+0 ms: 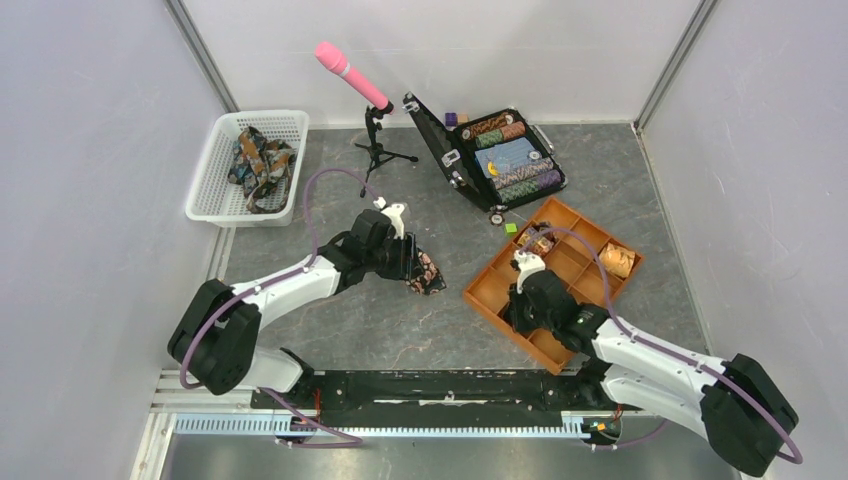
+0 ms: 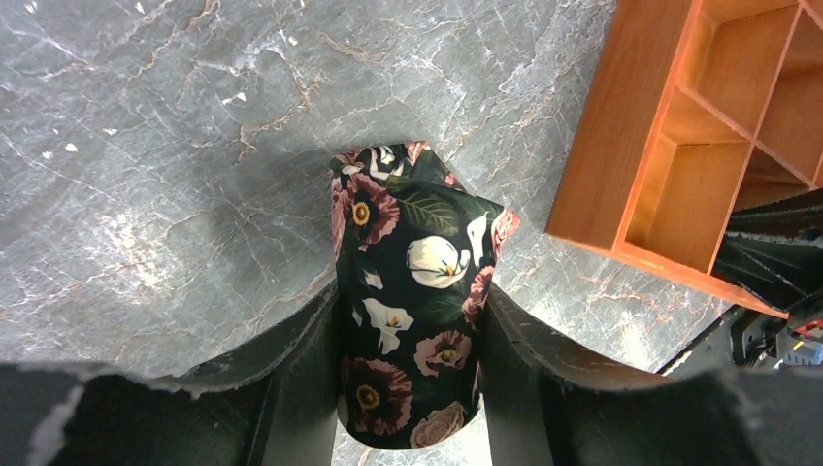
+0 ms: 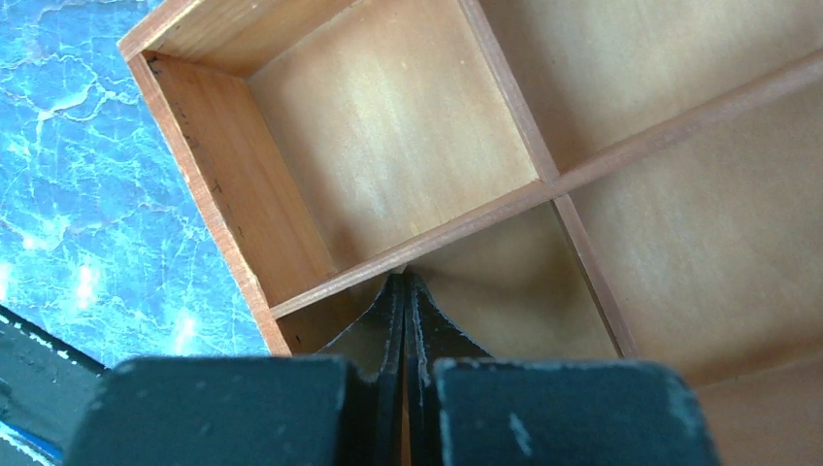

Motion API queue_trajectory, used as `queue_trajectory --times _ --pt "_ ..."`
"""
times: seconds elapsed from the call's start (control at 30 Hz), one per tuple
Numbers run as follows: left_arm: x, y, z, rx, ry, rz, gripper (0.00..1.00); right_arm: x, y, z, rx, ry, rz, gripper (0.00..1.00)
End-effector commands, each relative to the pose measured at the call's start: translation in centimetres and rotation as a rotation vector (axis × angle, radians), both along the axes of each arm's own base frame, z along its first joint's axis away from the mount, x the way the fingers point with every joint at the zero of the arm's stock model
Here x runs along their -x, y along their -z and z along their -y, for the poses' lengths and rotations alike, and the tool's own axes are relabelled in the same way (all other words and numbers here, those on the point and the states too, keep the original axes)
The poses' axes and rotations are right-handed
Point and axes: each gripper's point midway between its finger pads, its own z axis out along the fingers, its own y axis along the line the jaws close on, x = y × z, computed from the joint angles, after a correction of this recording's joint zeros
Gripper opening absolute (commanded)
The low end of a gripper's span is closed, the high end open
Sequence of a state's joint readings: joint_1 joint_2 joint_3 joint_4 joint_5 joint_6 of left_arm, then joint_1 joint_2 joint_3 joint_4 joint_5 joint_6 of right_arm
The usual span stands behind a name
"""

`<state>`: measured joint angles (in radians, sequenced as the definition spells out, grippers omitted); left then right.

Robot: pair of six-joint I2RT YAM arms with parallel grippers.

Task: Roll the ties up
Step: Move the storage box to the center of the board.

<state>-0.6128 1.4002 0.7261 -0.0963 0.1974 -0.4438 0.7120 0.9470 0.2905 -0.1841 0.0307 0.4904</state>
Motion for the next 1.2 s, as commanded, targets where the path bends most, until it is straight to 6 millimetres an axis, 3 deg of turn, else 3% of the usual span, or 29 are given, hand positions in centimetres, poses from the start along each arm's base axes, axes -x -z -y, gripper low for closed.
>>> queue_trajectory --times 0.0,0.13,0.4,0.57,0.83,0.93,1.07,1.17 --pt "-1.2 -3.2 0.4 0.001 0.024 0.104 0.54 8.1 4.8 3.2 0.133 -0.047 -0.290 0.00" --pt "-1.1 -3.4 0.4 0.004 0.025 0.107 0.55 7.9 3.6 3.6 0.148 -0.028 -0.253 0.00" --pt "-1.1 -3.9 0.3 0.007 0.025 0.123 0.55 -1.0 -5.4 3.5 0.139 0.242 0.090 0.01" --pt "-0.9 -4.5 0.1 0.009 0.028 0.134 0.55 -6.1 -8.2 4.0 0.127 0.325 0.162 0.00" --pt "-0.7 -5.3 0.2 0.026 0.033 0.147 0.55 -11.8 -8.4 7.5 0.175 0.439 0.167 0.00" --pt "-0.8 -5.5 0.2 0.028 0.030 0.153 0.55 -13.2 -7.2 8.5 0.196 0.462 0.149 0.00" --pt "-0.8 -5.7 0.3 0.032 0.030 0.155 0.55 -14.7 -5.3 8.9 0.227 0.454 0.110 0.00" --pt "-0.8 -5.7 0.2 0.034 0.029 0.155 0.55 -15.8 -4.0 8.0 0.224 0.404 0.093 0.00"
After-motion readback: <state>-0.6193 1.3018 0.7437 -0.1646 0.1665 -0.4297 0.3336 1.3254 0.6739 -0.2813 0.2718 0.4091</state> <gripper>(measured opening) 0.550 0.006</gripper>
